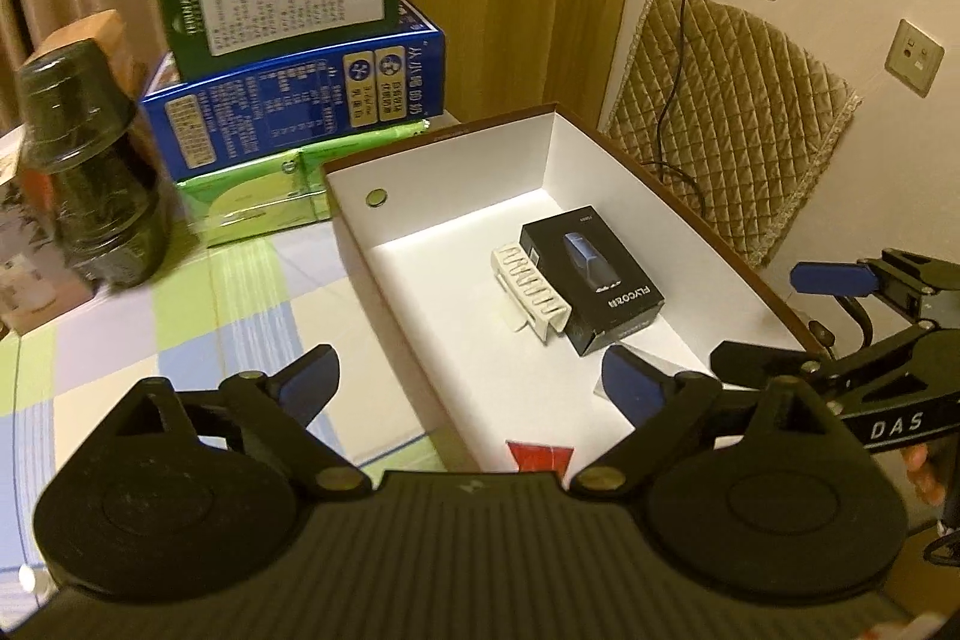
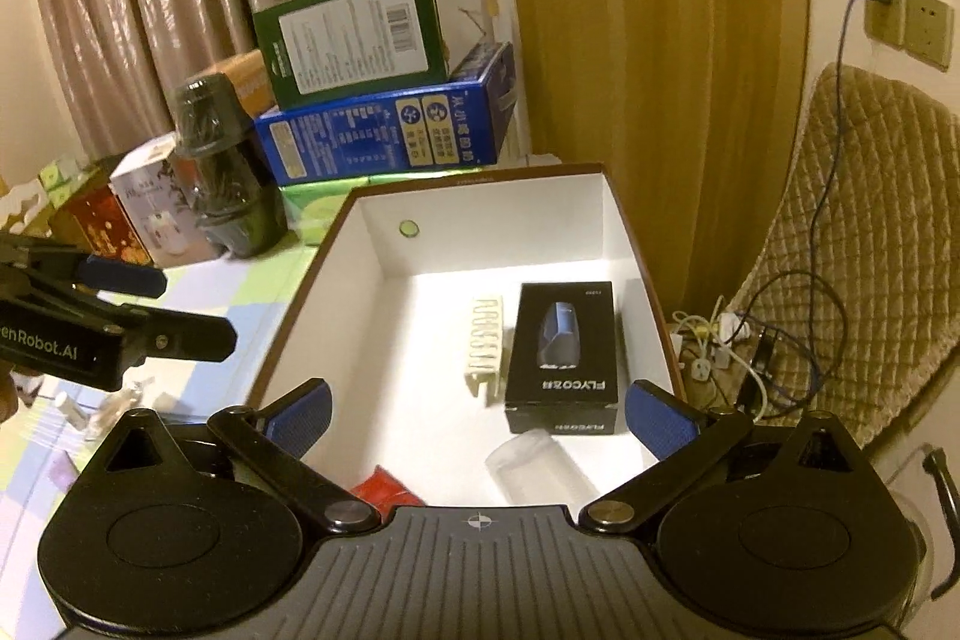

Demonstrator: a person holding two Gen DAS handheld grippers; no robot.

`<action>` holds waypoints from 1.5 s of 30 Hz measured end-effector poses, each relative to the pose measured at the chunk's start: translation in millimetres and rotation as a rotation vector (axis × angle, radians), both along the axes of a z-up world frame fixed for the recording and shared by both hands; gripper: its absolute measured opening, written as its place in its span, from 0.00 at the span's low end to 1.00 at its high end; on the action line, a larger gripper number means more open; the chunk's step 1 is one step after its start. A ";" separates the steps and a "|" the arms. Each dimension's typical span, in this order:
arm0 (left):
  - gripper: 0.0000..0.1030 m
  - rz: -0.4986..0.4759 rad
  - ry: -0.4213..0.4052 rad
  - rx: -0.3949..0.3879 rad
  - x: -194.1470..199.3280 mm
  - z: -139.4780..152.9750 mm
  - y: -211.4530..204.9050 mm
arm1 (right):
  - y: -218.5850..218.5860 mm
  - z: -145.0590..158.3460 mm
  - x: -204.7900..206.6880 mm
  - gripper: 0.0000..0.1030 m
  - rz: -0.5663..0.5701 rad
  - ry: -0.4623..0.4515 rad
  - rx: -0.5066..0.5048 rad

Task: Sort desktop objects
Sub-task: 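Withdraw both open tools from the brown box back over the table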

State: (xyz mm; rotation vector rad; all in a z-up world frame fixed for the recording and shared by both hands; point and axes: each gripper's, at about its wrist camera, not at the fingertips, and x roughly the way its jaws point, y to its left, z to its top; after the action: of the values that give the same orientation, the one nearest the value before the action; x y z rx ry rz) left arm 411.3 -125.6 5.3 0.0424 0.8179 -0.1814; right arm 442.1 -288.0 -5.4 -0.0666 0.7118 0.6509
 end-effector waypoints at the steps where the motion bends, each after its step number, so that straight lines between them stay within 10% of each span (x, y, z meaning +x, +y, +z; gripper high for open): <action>1: 0.91 0.005 -0.005 -0.001 -5.9 2.1 1.8 | -1.1 2.3 -5.0 0.98 -0.001 -0.002 0.005; 19: 0.97 0.069 -0.035 0.015 -111.4 13.2 43.4 | 3.5 9.9 -97.0 0.98 0.004 -0.030 0.026; 45: 0.97 0.217 0.079 -0.003 -201.2 -12.5 129.3 | 68.7 -30.2 -164.8 0.98 0.166 0.177 -0.015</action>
State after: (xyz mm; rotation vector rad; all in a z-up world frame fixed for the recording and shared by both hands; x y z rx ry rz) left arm 210.2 3.8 -7.2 -0.0562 0.8945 0.0209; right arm 277.3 -219.3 -35.7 -0.0833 0.8880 0.8169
